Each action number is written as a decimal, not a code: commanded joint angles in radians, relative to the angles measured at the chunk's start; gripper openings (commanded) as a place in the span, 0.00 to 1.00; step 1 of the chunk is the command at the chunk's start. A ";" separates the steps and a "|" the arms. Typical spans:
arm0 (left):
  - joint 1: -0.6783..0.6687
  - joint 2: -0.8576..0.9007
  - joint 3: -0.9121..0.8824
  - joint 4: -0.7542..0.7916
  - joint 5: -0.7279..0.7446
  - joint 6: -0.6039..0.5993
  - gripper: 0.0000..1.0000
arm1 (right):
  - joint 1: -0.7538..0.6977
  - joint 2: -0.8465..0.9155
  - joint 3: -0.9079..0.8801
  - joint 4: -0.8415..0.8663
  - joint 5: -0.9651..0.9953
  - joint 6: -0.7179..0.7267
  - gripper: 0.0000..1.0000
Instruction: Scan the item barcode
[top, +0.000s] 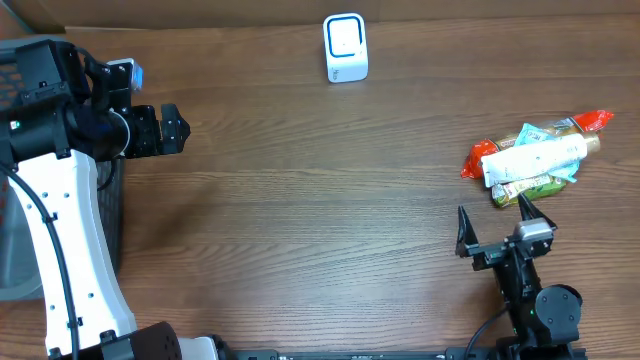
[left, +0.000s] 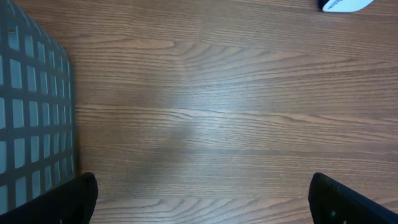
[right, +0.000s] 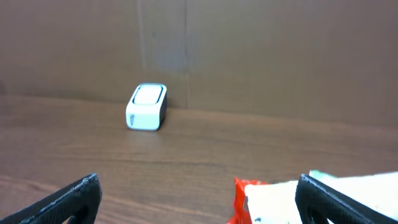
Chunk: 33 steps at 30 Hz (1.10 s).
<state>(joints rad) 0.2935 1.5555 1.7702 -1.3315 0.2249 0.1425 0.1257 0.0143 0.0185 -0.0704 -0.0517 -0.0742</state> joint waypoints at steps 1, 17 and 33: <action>-0.001 0.003 0.011 0.001 0.000 0.026 0.99 | -0.002 -0.012 -0.011 -0.010 -0.013 0.025 1.00; -0.001 0.003 0.011 0.001 0.001 0.026 1.00 | -0.003 -0.011 -0.010 -0.010 -0.013 0.060 1.00; -0.001 0.003 0.011 0.001 0.000 0.026 1.00 | -0.003 -0.011 -0.010 -0.010 -0.013 0.059 1.00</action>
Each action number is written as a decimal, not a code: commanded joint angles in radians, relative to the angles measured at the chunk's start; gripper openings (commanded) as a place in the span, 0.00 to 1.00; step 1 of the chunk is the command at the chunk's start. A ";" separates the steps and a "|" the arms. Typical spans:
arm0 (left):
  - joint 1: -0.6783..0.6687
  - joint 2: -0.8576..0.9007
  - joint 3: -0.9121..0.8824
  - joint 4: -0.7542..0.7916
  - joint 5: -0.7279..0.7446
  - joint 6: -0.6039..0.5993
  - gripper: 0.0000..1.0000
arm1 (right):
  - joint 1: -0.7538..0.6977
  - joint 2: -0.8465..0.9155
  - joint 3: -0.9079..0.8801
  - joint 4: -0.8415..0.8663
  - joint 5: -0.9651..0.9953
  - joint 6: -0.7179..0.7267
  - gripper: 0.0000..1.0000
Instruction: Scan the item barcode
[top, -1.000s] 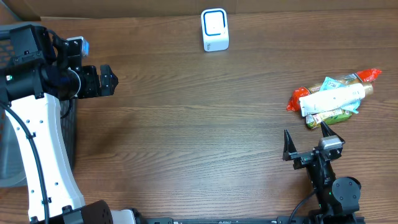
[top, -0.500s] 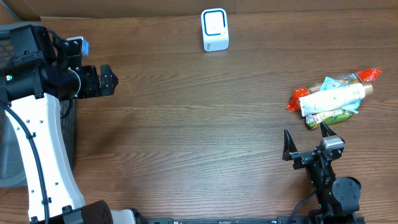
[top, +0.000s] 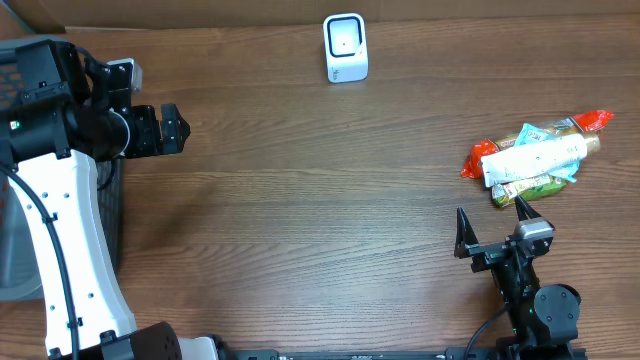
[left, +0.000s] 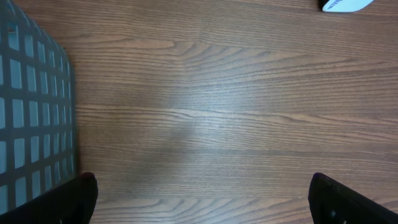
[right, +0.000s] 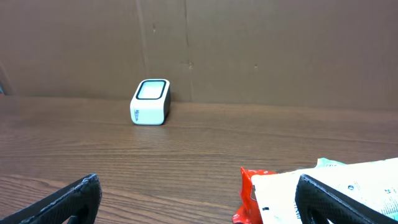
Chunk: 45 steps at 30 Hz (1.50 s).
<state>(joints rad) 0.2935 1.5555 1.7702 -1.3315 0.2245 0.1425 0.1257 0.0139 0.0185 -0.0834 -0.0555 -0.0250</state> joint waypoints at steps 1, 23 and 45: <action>-0.001 0.003 0.011 0.001 0.001 0.026 1.00 | -0.003 -0.011 -0.011 0.003 -0.009 0.010 1.00; -0.085 -0.425 -0.415 0.031 -0.083 0.047 1.00 | -0.003 -0.011 -0.011 0.003 -0.009 0.010 1.00; -0.187 -1.228 -1.592 1.466 -0.087 0.021 0.99 | -0.003 -0.011 -0.010 0.003 -0.009 0.010 1.00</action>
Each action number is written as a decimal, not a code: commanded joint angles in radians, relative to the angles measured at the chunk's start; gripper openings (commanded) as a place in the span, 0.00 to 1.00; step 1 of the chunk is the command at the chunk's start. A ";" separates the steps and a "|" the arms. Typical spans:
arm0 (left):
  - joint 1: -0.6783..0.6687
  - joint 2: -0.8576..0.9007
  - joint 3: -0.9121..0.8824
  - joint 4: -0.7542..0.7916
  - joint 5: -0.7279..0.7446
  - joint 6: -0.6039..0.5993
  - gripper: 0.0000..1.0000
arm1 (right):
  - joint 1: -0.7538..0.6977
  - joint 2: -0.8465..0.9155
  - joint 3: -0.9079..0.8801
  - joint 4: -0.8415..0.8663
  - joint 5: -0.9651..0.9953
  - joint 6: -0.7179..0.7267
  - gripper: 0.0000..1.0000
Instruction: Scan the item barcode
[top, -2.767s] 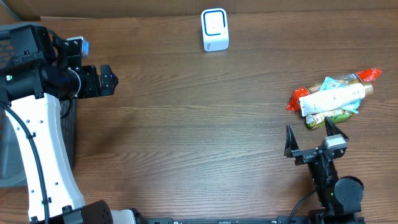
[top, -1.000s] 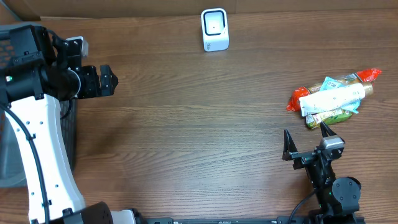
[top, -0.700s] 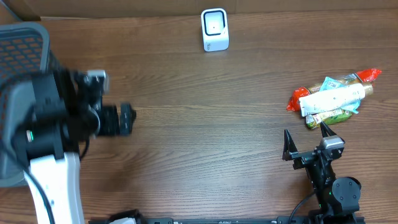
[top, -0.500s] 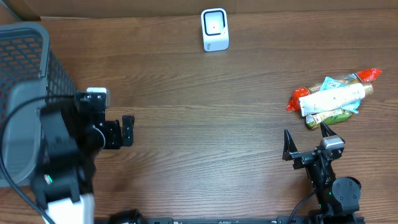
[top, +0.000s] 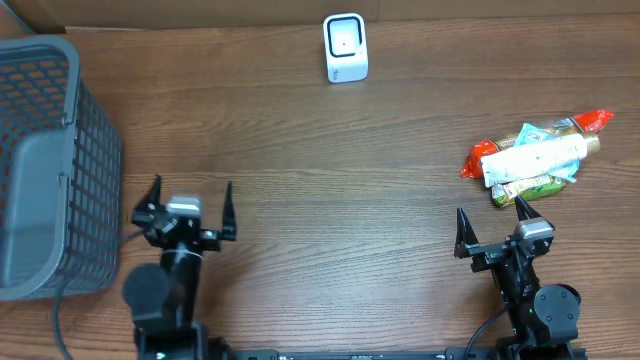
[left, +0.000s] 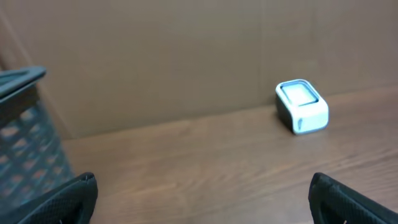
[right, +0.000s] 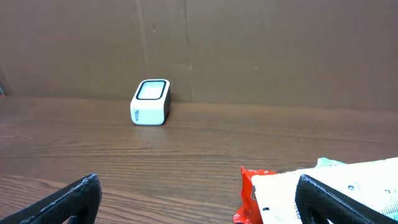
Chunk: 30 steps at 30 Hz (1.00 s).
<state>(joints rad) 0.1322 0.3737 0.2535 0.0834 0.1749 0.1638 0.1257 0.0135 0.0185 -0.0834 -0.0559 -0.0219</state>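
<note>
A white barcode scanner (top: 345, 46) with a blue-rimmed window stands at the table's far middle; it shows too in the left wrist view as the scanner (left: 302, 106) and in the right wrist view as the scanner (right: 150, 102). A pile of items (top: 538, 158) lies at the right: a white tube over red, teal and green packets, seen close as the pile (right: 323, 196). My left gripper (top: 189, 207) rests low at the front left, open and empty. My right gripper (top: 494, 228) sits open at the front right, just short of the pile.
A grey mesh basket (top: 45, 165) stands at the left edge, its corner also in the left wrist view as the basket (left: 28, 130). A brown cardboard wall (right: 249, 50) backs the table.
My left arm has moved from high over the basket at the far left down to the front left, its camera now facing the scanner. The basket is uncovered. The right arm has not moved.
At first my left gripper hung open over the table beside the basket, looking down, and my right gripper stood open before the pile. The right wrist view then shifted slightly. Now the left arm rests low at the front, both grippers open and empty.
</note>
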 joint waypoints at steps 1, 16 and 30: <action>-0.032 -0.064 -0.105 0.076 -0.047 0.001 1.00 | -0.003 -0.011 -0.010 0.003 -0.008 0.007 1.00; -0.048 -0.318 -0.249 -0.109 -0.055 0.023 1.00 | -0.003 -0.011 -0.010 0.003 -0.009 0.007 1.00; -0.061 -0.370 -0.248 -0.150 -0.052 -0.059 0.99 | -0.003 -0.011 -0.010 0.003 -0.009 0.007 1.00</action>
